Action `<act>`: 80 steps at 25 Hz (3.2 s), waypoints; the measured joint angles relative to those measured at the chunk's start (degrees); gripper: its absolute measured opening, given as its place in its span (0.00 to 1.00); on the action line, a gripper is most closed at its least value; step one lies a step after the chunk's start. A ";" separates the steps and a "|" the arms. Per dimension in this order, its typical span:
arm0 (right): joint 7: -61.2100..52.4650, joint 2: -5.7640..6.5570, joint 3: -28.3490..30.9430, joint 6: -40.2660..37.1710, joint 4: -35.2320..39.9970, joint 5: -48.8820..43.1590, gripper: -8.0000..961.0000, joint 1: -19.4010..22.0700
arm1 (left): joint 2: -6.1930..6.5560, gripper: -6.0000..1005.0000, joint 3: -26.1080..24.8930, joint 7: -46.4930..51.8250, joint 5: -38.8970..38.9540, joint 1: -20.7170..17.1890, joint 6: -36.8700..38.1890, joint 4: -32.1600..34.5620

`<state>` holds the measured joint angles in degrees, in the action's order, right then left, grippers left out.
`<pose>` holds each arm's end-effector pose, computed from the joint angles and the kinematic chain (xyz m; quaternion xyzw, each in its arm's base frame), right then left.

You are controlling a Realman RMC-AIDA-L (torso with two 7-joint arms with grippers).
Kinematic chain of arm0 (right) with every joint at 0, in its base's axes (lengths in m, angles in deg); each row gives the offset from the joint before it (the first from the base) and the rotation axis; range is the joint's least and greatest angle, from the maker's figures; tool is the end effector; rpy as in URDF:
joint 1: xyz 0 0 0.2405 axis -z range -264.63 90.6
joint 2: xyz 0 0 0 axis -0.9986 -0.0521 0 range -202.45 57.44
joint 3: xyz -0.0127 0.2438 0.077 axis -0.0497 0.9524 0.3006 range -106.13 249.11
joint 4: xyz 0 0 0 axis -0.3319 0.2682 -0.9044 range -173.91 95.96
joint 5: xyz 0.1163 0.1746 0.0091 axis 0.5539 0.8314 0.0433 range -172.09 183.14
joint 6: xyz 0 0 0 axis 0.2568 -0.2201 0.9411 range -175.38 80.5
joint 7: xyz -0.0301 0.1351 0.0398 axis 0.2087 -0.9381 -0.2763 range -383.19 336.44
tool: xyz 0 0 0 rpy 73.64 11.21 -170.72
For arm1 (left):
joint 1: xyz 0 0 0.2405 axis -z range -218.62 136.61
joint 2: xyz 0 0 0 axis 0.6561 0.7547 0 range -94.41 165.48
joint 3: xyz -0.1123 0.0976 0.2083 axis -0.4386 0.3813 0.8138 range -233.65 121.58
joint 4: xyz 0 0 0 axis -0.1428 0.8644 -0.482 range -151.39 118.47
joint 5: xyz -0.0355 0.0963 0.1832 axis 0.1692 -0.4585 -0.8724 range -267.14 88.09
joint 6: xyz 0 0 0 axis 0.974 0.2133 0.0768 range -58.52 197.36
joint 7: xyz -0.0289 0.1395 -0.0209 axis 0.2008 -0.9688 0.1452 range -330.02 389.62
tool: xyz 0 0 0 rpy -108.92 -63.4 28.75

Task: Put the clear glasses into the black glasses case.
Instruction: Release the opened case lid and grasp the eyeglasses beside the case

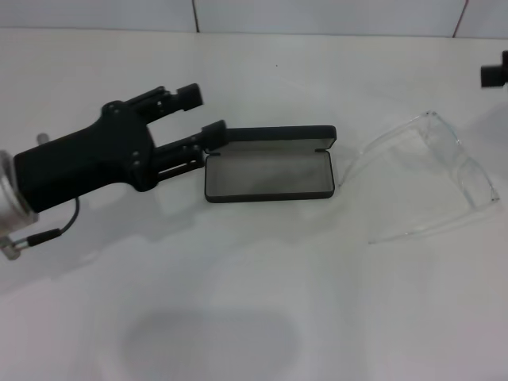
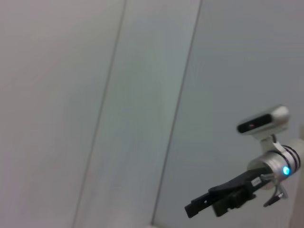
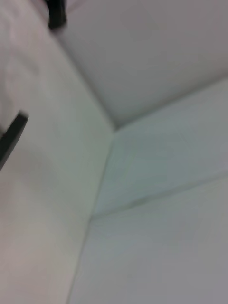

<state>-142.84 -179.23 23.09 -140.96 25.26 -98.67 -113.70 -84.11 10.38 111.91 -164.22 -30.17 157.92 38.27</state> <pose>0.2253 0.3556 0.1381 -0.9102 0.3121 0.2132 0.1696 -0.2295 0.2838 0.0259 -0.8778 -0.1836 -0.4138 0.1566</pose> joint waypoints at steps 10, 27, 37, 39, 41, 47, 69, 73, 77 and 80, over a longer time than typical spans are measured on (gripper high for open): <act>-24.76 5.72 0.10 -8.99 -1.60 -31.26 0.90 -19.41 | 0.13 0.74 -1.39 -9.47 -1.45 0.36 4.02 -2.25; -25.33 -1.81 -5.90 -3.48 -7.83 -46.93 0.88 -25.02 | 2.85 0.74 -3.54 -0.51 -21.09 8.00 4.98 -0.99; -25.47 -3.18 -6.18 2.89 -11.97 -47.97 0.87 -24.51 | 2.48 0.72 -3.57 -1.66 -21.46 8.43 4.66 -1.00; -25.48 -3.57 -6.50 4.64 -13.63 -48.82 0.87 -24.96 | 2.49 0.72 -3.57 -1.69 -21.55 8.52 4.61 -1.02; -25.49 -3.94 -6.61 6.16 -14.79 -49.59 0.87 -25.31 | 2.49 0.72 -3.58 -1.69 -21.58 8.55 4.57 -1.03; -25.77 -4.83 -6.62 10.60 -17.76 -50.01 0.86 -25.53 | 2.21 0.71 -3.58 -2.47 -21.62 8.66 4.55 -1.04; -26.09 -4.94 -6.48 15.40 -23.54 -50.47 0.51 -25.58 | 1.42 0.68 -4.76 -4.58 -21.17 8.63 4.57 -1.02; -26.09 -5.01 -6.28 15.50 -23.01 -50.49 0.35 -25.24 | 1.43 0.68 -4.81 -4.59 -21.11 8.61 4.58 -1.03; -26.09 -5.05 -6.29 16.35 -23.27 -50.49 0.23 -25.22 | 1.43 0.67 -4.90 -4.77 -20.99 8.61 4.57 -1.17; -26.09 -5.22 -6.40 16.63 -23.48 -50.47 0.22 -25.20 | 1.31 0.67 -4.90 -5.26 -20.95 8.60 4.57 -1.23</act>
<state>-168.93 -184.45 16.68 -124.34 1.78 -149.15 -138.90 -82.80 5.48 106.66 -185.17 -21.57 162.50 37.03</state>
